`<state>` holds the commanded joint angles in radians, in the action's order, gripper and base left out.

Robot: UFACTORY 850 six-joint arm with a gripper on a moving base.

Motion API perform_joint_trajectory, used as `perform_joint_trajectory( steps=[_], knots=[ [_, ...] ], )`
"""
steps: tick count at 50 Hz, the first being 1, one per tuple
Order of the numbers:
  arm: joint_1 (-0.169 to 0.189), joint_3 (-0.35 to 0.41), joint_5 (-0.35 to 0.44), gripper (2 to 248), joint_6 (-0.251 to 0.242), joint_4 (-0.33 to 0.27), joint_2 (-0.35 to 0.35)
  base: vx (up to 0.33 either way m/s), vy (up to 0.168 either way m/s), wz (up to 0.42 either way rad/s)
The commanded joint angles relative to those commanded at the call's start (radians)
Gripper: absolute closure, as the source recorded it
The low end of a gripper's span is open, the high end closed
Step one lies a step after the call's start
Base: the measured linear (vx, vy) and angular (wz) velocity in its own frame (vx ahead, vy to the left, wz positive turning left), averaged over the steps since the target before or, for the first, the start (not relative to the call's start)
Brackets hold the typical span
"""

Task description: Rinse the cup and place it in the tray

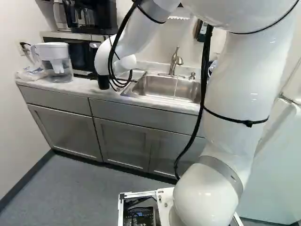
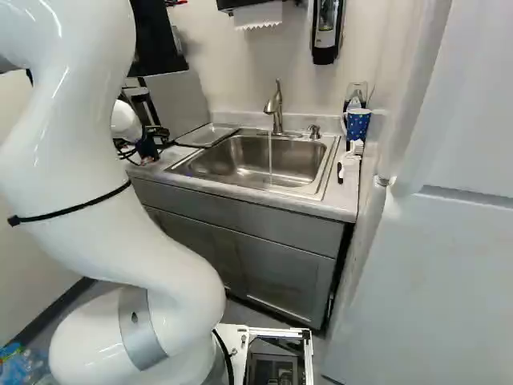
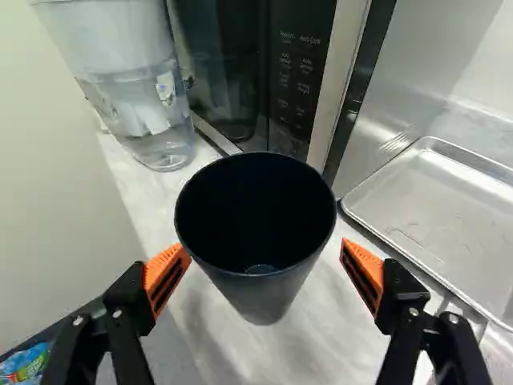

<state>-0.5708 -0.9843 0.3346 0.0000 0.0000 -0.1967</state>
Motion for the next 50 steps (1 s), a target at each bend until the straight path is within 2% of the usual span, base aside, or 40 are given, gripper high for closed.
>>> perform_joint_trajectory(
  steps=[12,50],
  knots=[
    [-0.001,0.008,0.077,3,0.0,0.0,-0.017,0.0,0.0,0.0],
    [-0.019,0.099,0.323,3,0.0,0.0,-0.013,0.0,0.0,0.0]
  ],
)
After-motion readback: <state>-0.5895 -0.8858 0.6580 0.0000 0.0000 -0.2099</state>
